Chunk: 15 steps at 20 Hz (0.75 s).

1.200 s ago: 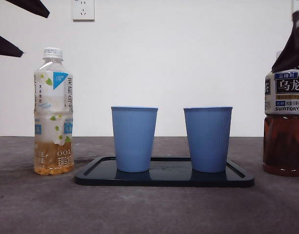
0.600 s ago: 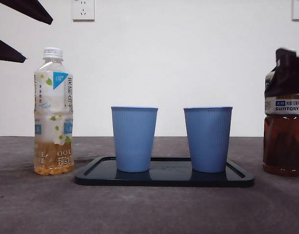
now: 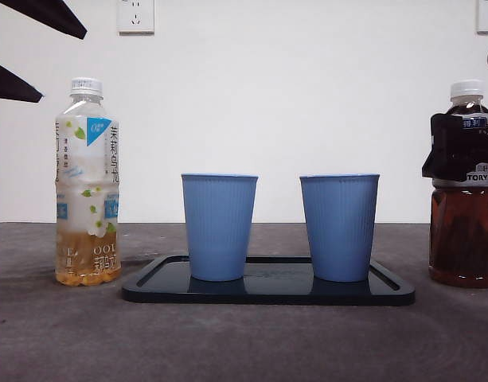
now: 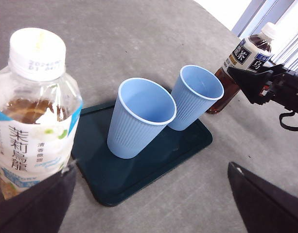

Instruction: Pour the drink into the cup

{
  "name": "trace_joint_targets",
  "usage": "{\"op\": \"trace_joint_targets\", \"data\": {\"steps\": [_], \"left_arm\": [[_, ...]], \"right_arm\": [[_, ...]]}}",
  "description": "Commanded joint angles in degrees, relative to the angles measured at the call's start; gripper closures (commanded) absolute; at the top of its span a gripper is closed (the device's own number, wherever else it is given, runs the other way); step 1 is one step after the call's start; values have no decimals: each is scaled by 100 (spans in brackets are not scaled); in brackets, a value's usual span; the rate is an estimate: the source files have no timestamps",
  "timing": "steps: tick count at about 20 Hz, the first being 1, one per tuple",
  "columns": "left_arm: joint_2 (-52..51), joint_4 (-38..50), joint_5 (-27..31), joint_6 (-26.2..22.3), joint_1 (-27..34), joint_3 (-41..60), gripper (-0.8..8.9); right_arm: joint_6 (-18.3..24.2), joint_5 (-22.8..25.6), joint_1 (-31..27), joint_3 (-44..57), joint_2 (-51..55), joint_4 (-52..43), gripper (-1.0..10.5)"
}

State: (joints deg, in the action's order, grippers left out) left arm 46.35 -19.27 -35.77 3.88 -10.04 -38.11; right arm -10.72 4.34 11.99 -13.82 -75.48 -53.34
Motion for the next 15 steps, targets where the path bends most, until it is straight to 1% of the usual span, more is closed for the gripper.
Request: {"op": "trace_joint_targets", "data": {"steps": [1,7,10,12,15], "left_arm": [[39,76,-2,7,-15,-90,318],[39,76,-2,7,-15,-90,318],[39,81,-2,4,-15,-90,318],[39,81,-2,4,-15,-90,318],[42,79,-2,4,-15,-90,318]], "right_arm": [[24,22,15,-9,-249,-313,520],[26,0,15,-11,-437,-463,693],[28,-157,15,-11,-431,-474,740],[48,-157,15,-13,-420,-522,744],[328,-153,15,-15,-321,-544,744]]}}
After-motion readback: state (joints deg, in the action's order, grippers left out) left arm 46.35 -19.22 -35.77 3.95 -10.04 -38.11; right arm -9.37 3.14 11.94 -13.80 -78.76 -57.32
